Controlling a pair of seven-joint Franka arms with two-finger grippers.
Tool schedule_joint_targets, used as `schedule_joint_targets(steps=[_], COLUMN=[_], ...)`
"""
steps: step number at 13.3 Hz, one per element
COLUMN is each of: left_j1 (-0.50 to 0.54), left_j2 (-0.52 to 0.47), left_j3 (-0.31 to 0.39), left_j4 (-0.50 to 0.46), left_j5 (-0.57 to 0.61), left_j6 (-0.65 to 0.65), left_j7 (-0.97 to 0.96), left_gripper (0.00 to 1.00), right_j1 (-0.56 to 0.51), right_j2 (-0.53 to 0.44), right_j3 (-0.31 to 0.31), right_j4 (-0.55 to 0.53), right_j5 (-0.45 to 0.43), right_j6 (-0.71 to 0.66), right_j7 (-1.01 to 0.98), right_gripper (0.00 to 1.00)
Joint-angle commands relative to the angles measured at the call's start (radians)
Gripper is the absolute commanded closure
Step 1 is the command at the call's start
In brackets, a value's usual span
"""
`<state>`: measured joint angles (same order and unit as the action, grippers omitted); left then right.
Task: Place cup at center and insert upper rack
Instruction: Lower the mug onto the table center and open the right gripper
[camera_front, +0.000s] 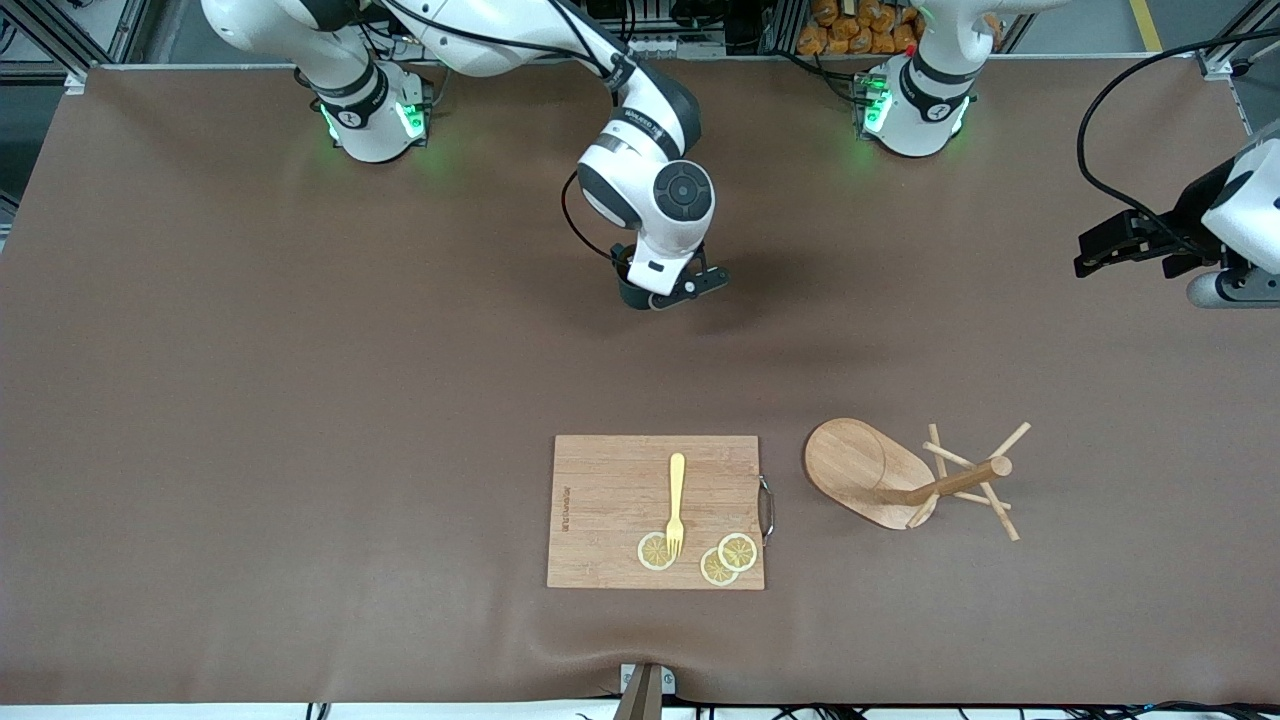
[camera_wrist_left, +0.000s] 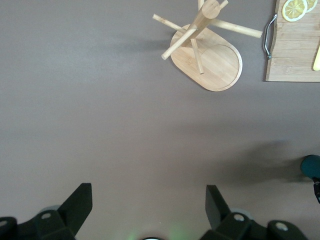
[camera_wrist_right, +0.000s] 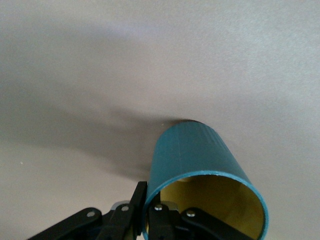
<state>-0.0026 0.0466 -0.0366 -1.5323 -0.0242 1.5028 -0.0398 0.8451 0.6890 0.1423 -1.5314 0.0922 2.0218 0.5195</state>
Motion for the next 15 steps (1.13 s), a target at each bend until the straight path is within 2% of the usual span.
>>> schedule_joint_targets(steps=[1, 2, 3, 4, 5, 12, 13, 14, 15], left_j1=[0.004, 0.004, 0.004, 0.004, 0.006, 0.006, 0.006, 0.004, 0.004], left_j2=[-0.011, -0.013, -0.014, -0.016, -0.016, -0.027, -0.028, -0.031, -0.042], left_j3=[-0.003, -0.003, -0.003, -0.002, -0.002, -0.005, -0.003, -0.006, -0.009], left_j4=[-0.002, 0.0, 0.0, -0.002, -0.002, -0.002, -0.002, -0.002, -0.002], left_j5=[0.004, 0.003, 0.003, 0.004, 0.004, 0.003, 0.003, 0.003, 0.003], left_j6=[-0.001, -0.003, -0.003, -0.004, -0.004, -0.026, -0.032, -0.032, -0.033], left_j7=[0.011, 0.008, 0.006, 0.006, 0.006, -0.008, -0.009, -0.021, -0.035], left_gripper=[0.0, 0.0, 0.0, 0.0, 0.0, 0.0, 0.0, 0.0, 0.0], right_j1=[0.014, 0.015, 0.014, 0.011, 0.012, 0.005, 0.0, -0.006, -0.017], right_j2=[0.02, 0.02, 0.02, 0.02, 0.02, 0.012, 0.01, 0.004, -0.006], right_j3=[-0.003, -0.003, -0.003, -0.003, -0.004, -0.003, -0.003, -0.003, -0.003], right_j4=[0.043, 0.045, 0.045, 0.045, 0.045, 0.056, 0.063, 0.068, 0.074], right_j5=[0.003, 0.003, 0.004, 0.003, -0.005, -0.002, -0.002, 0.001, 0.003], right_j6=[-0.002, -0.002, -0.002, 0.0, 0.005, 0.035, 0.031, 0.028, -0.006], right_j7=[0.019, 0.02, 0.025, 0.025, 0.016, 0.008, 0.007, 0.005, 0.004], right_gripper=[1.0, 1.0, 0.93, 0.43, 0.33, 0.34, 0.32, 0.22, 0.17])
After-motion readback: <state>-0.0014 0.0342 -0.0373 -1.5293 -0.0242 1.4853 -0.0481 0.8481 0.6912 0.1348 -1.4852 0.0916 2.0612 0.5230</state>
